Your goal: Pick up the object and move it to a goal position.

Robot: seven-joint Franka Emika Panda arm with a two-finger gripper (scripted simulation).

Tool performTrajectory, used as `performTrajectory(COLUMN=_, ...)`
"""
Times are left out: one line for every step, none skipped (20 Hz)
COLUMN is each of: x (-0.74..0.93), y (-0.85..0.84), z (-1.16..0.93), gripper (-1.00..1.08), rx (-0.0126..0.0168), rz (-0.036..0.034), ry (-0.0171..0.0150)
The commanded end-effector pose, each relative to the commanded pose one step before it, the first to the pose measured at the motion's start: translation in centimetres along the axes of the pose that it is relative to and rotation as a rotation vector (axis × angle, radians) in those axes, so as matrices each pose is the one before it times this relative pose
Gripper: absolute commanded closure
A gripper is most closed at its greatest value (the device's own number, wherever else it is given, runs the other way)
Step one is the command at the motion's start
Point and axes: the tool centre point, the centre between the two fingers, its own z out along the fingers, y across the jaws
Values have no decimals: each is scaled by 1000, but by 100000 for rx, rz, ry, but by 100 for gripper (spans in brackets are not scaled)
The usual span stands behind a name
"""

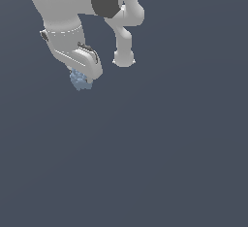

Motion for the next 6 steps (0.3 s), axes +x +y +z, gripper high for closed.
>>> performTrajectory(x=242, y=198, z=-437, gripper=108, rx=-61, rz=-121, ry=-76)
performTrajectory(x=48, y=23, z=-55, gripper=108, rx=0, rz=0, ry=0)
performTrajectory(x=23, y=-7, z=-5, gripper=108, rx=0, rz=0, ry=0)
performTrajectory(x=-1, y=-37, z=46, gripper=108, rx=0, rz=0, ry=0)
performTrajectory(x=-18, y=-49, z=70, gripper=108, rx=0, rz=0, ry=0)
performTrajectory(x=-8, y=-17, z=26, gripper=108, rx=0, rz=0, ry=0)
